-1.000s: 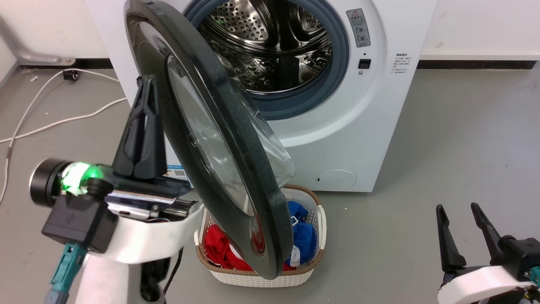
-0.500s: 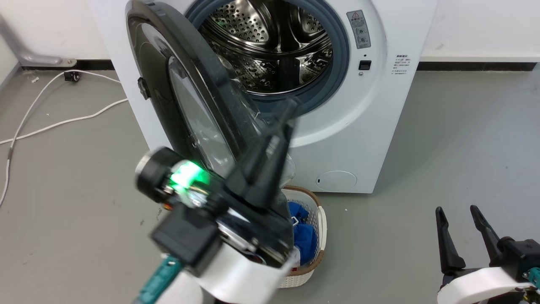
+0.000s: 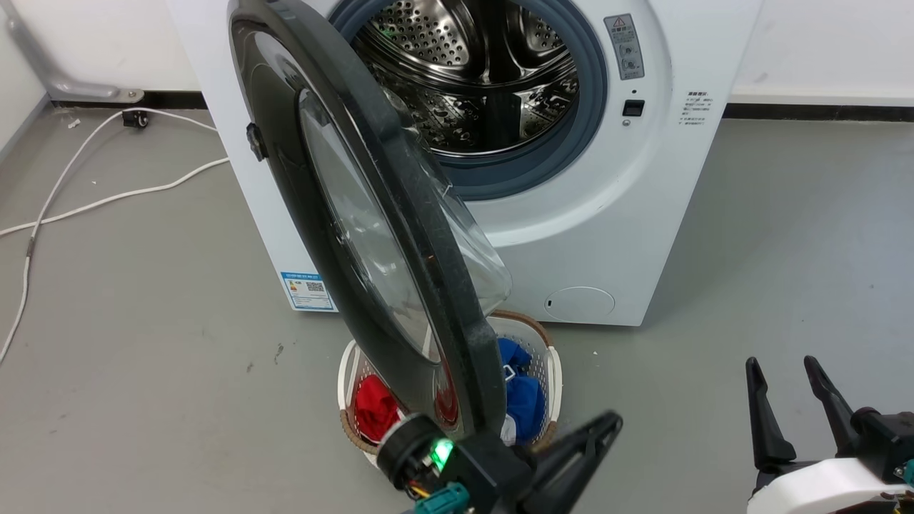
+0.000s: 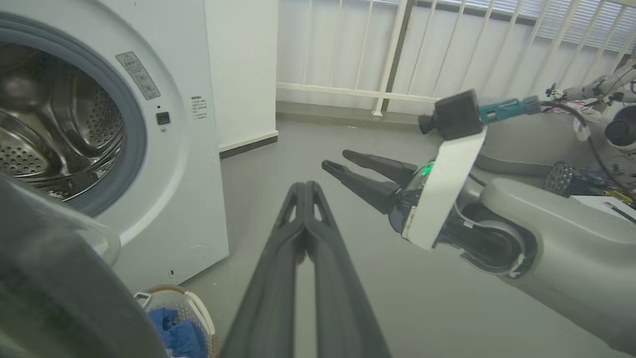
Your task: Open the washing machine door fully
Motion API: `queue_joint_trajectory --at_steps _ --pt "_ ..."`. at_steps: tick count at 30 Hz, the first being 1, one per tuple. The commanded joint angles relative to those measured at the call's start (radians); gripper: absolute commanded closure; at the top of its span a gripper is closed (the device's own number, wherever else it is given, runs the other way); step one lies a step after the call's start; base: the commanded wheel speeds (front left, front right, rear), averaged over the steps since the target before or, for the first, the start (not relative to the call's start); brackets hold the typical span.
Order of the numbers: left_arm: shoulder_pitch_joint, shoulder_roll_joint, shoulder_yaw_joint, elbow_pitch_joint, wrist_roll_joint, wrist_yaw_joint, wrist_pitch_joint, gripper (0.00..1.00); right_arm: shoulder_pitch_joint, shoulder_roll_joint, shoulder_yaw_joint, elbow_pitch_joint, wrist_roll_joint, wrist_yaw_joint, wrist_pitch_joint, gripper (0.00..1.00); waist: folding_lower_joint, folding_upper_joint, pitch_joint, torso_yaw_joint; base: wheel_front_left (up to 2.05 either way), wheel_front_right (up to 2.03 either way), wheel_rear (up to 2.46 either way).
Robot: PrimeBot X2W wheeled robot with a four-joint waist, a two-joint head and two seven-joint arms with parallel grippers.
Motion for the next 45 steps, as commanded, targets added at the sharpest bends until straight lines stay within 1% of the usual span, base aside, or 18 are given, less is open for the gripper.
queue_joint_trajectory --at_steps 1,5,10,17,27,31,35,39,41,45 --pt "0.015 0.005 -0.009 0.012 -0.013 -0.003 0.006 1.00 0.004 0.003 0.001 0.000 0.004 0.000 0.000 0.00 -0.0001 0.0000 0.001 0.000 0.00 0.00 0.00" --pt "0.030 0.013 -0.014 0.095 -0.033 0.000 0.003 1.00 -0.005 0.003 0.008 0.003 0.004 0.000 0.001 0.00 -0.0001 0.0000 0.004 -0.003 0.00 0.00 0.00" --pt "0.003 -0.003 0.021 0.208 -0.027 0.023 -0.067 1.00 -0.007 0.003 0.015 0.004 0.000 0.000 0.000 0.00 -0.0001 0.0000 0.004 -0.012 0.00 0.00 0.00" --pt "-0.046 -0.024 0.094 0.325 -0.023 0.080 -0.156 1.00 -0.005 0.003 0.014 0.002 -0.006 0.000 0.005 0.00 -0.0001 0.0000 0.003 -0.021 0.00 0.00 0.00" --pt "-0.089 -0.026 0.168 0.435 -0.047 0.146 -0.192 1.00 -0.007 0.003 0.014 -0.001 -0.006 0.000 0.011 0.00 -0.0001 0.0000 0.004 -0.020 0.00 0.00 0.00" --pt "-0.074 -0.022 0.177 0.448 -0.049 0.161 -0.202 1.00 -0.005 0.003 0.011 0.000 -0.003 0.000 0.015 0.00 -0.0001 0.0000 0.002 -0.021 0.00 0.00 0.00" --pt "-0.034 -0.017 0.182 0.429 -0.061 0.174 -0.212 1.00 0.002 0.003 0.007 0.001 0.006 0.000 0.015 0.00 -0.0001 0.0000 -0.002 -0.014 0.00 0.00 0.00" --pt "0.001 -0.001 0.181 0.392 -0.061 0.184 -0.213 1.00 0.010 0.003 0.003 0.002 0.011 0.000 0.016 0.00 -0.0001 0.0000 -0.004 0.007 0.00 0.00 0.00" --pt "0.021 -0.002 0.178 0.365 -0.065 0.192 -0.209 1.00 0.008 0.003 0.004 0.001 0.010 0.000 0.015 0.00 -0.0001 0.0000 -0.003 0.020 0.00 0.00 0.00" --pt "0.063 0.000 0.179 0.311 -0.067 0.216 -0.208 1.00 0.005 0.003 0.002 -0.002 0.009 0.000 0.015 0.00 -0.0001 0.0000 -0.001 0.053 0.00 0.00 0.00"
